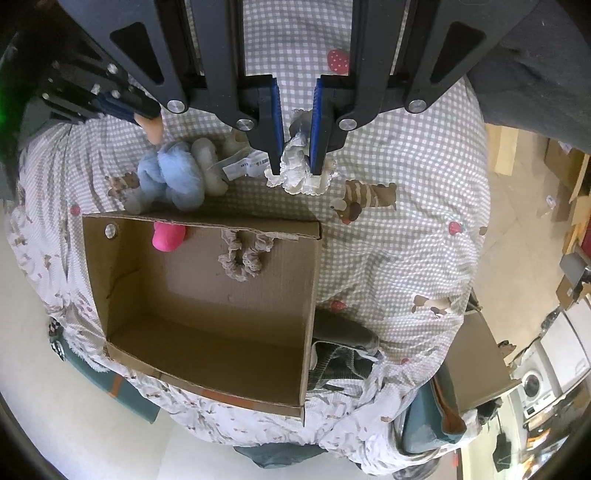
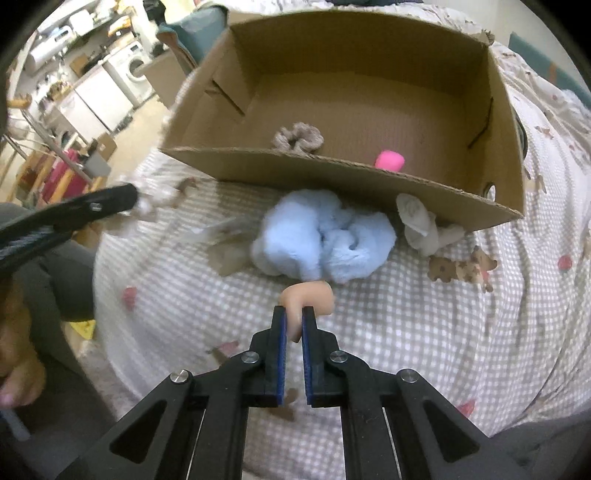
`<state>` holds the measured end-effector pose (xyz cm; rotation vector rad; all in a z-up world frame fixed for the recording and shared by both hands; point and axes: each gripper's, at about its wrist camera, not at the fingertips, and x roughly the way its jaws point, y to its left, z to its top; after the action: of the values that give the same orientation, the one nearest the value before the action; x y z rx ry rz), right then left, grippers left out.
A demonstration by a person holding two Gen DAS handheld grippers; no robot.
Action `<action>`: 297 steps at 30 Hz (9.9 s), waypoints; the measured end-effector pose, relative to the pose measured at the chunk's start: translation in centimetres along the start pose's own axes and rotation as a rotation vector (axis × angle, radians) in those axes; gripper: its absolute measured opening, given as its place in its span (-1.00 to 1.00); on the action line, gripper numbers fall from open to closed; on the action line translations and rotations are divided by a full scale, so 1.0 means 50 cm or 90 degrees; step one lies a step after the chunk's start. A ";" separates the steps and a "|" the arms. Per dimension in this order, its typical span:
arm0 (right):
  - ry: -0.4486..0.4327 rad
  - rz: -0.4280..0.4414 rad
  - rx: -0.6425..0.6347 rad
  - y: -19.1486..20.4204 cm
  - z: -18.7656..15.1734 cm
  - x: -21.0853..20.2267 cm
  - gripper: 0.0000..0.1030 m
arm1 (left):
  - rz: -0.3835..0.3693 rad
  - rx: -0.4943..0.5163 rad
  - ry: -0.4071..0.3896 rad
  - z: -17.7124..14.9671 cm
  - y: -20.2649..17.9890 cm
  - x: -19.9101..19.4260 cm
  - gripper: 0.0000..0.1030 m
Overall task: Organize soft objects
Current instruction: 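Hold the white scrunchie in the left tool while the right tool grasps the tan foam piece, then carry both items over the box and open both tools to release them, then withdraw both open tools from the box toward the remaining plush items, then grasp the clear plastic tag with the left tool while the right tool lowers to the blue plush, then grasp the light-blue plush with the right tool and lift it, then carry the blue plush over the box and open the right tool to drop it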
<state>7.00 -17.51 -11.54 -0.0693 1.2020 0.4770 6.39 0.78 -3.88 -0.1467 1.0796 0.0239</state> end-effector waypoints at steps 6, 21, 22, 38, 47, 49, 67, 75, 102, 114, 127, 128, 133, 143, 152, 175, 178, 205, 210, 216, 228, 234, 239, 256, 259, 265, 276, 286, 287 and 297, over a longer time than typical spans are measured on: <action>-0.034 0.045 0.006 -0.005 -0.029 -0.072 -0.82 | 0.000 0.013 -0.012 -0.004 -0.009 -0.009 -0.76; -0.147 0.074 0.061 -0.034 0.004 -0.170 -0.82 | -0.001 0.039 -0.046 0.004 -0.041 -0.022 -0.76; -0.151 0.075 0.067 -0.037 0.012 -0.169 -0.82 | -0.006 0.036 -0.052 0.011 -0.040 -0.030 -0.77; -0.221 0.040 0.055 -0.117 0.192 -0.178 -0.82 | -0.011 0.077 -0.100 0.205 -0.085 -0.034 -0.76; -0.220 0.080 0.076 -0.154 0.228 -0.096 -0.81 | 0.018 0.107 -0.121 0.229 -0.100 0.062 -0.76; -0.192 0.064 0.100 -0.168 0.228 -0.070 -0.81 | 0.027 0.098 -0.110 0.222 -0.099 0.082 -0.76; -0.179 0.048 0.092 -0.158 0.228 -0.035 -0.81 | 0.026 0.084 -0.059 0.206 -0.093 0.115 -0.76; -0.192 0.063 0.082 -0.151 0.227 -0.039 -0.81 | 0.038 0.096 -0.075 0.201 -0.101 0.109 -0.73; -0.191 0.031 0.150 -0.184 0.223 -0.037 0.47 | 0.040 0.082 -0.075 0.202 -0.101 0.106 0.10; -0.201 0.032 0.152 -0.186 0.221 -0.045 0.47 | 0.040 0.082 -0.097 0.201 -0.098 0.084 0.10; -0.234 0.016 0.138 -0.171 0.186 -0.107 0.47 | 0.033 0.071 -0.128 0.180 -0.060 0.018 0.10; -0.235 0.014 0.135 -0.169 0.182 -0.110 0.47 | 0.032 0.063 -0.124 0.175 -0.053 0.016 0.10; -0.227 0.014 0.142 -0.162 0.157 -0.114 0.47 | 0.031 0.022 -0.106 0.149 -0.022 0.005 0.10; -0.202 0.028 0.161 -0.148 0.106 -0.120 0.47 | 0.048 0.001 -0.073 0.102 0.014 -0.003 0.10; -0.129 0.067 0.194 -0.147 0.050 -0.088 0.47 | 0.044 -0.001 0.016 0.051 0.045 0.047 0.10; -0.061 0.067 0.190 -0.128 0.041 -0.023 0.47 | -0.020 0.114 0.175 0.032 -0.088 0.209 -0.23; -0.057 0.066 0.190 -0.128 0.043 -0.017 0.47 | -0.030 0.089 0.184 0.032 -0.077 0.214 -0.66; 0.003 0.055 0.150 -0.068 0.077 0.068 0.47 | -0.021 0.022 0.089 0.005 -0.016 0.056 -0.75; 0.027 0.050 0.163 -0.074 0.096 0.121 0.47 | -0.020 0.026 0.087 0.007 -0.022 0.060 -0.75; 0.021 0.067 0.150 -0.067 0.108 0.146 0.46 | -0.017 0.015 0.098 0.007 -0.016 0.073 -0.75; -0.023 0.087 0.087 -0.024 0.080 0.055 -0.49 | -0.003 0.006 0.089 0.006 -0.008 0.071 -0.75; -0.064 0.089 0.086 -0.032 0.058 -0.036 -0.49 | -0.004 -0.001 0.062 0.006 -0.007 0.046 -0.75; -0.116 0.099 0.087 -0.048 0.044 -0.113 -0.49 | -0.035 -0.007 0.006 0.013 -0.011 -0.001 -0.75; -0.218 0.075 0.103 -0.116 0.149 -0.195 -0.49 | -0.025 0.045 -0.056 0.146 -0.043 -0.048 -0.75; -0.225 0.071 0.102 -0.128 0.173 -0.188 -0.49 | -0.018 0.056 -0.067 0.185 -0.051 -0.042 -0.75; -0.227 0.063 0.104 -0.145 0.217 -0.154 -0.49 | -0.002 0.070 -0.076 0.236 -0.065 -0.011 -0.75; -0.184 0.057 0.111 -0.155 0.221 -0.060 -0.49 | 0.010 0.104 -0.059 0.210 -0.091 0.087 -0.75; -0.162 0.047 0.106 -0.151 0.219 -0.032 -0.49 | 0.004 0.084 -0.047 0.209 -0.084 0.105 -0.75; -0.160 0.047 0.105 -0.150 0.220 -0.030 -0.48 | 0.004 0.085 -0.045 0.207 -0.085 0.106 -0.75; -0.154 0.039 0.103 -0.145 0.221 -0.029 -0.48 | 0.010 0.088 -0.052 0.205 -0.090 0.107 -0.75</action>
<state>19.13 -21.17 -7.58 0.1606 1.0024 0.4277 18.32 -2.60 -3.35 -0.0119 0.9980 -0.0301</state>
